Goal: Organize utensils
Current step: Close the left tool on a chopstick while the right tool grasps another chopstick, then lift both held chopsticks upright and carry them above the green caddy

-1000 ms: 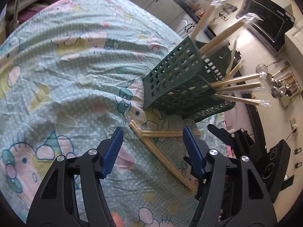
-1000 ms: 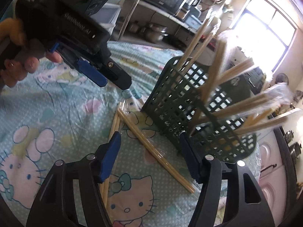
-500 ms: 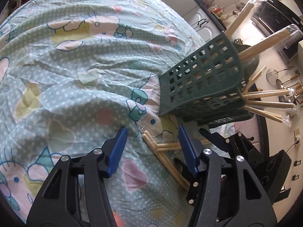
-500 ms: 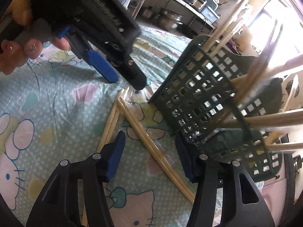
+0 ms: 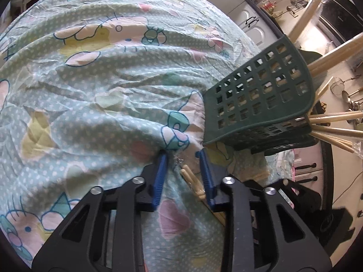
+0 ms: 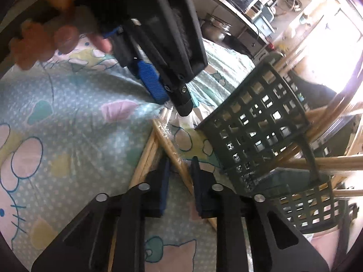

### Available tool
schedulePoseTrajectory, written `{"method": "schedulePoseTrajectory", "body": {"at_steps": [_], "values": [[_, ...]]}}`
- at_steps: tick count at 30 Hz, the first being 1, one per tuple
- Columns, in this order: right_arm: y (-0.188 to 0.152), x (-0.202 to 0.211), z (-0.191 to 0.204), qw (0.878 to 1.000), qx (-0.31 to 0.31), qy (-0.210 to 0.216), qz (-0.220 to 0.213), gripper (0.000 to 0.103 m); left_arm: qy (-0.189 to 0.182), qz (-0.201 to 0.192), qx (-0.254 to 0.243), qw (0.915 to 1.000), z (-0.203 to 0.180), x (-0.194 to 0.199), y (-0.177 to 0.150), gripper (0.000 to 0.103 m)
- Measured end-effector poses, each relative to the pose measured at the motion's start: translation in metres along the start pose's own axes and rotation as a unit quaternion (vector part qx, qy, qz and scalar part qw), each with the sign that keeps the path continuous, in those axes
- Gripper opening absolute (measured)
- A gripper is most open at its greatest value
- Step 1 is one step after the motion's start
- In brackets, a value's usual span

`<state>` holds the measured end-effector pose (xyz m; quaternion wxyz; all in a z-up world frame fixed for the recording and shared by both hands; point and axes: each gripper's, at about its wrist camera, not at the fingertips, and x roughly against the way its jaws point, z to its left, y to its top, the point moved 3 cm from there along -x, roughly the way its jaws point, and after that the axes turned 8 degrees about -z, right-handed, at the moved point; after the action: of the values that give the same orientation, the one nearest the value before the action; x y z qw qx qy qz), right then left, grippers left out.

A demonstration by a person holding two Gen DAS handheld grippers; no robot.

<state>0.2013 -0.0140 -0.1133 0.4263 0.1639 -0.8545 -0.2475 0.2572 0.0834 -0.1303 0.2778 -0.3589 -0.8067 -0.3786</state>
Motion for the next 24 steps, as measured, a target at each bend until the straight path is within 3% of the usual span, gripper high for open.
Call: {"method": "schedulePoseTrajectory", "body": {"at_steps": [9,24], "values": [[-0.002,0.025,0.014,0.999,0.016,-0.041,-0.030,0.013,-0.013,0.003,0.018,0.9997,0.011,0.001,0.001,0.005],[-0.009,0.107,-0.019,0.984,-0.097,-0.105,-0.109,0.010,-0.079,-0.057,-0.010,0.9952,-0.015,0.057,-0.007,0.003]]}}
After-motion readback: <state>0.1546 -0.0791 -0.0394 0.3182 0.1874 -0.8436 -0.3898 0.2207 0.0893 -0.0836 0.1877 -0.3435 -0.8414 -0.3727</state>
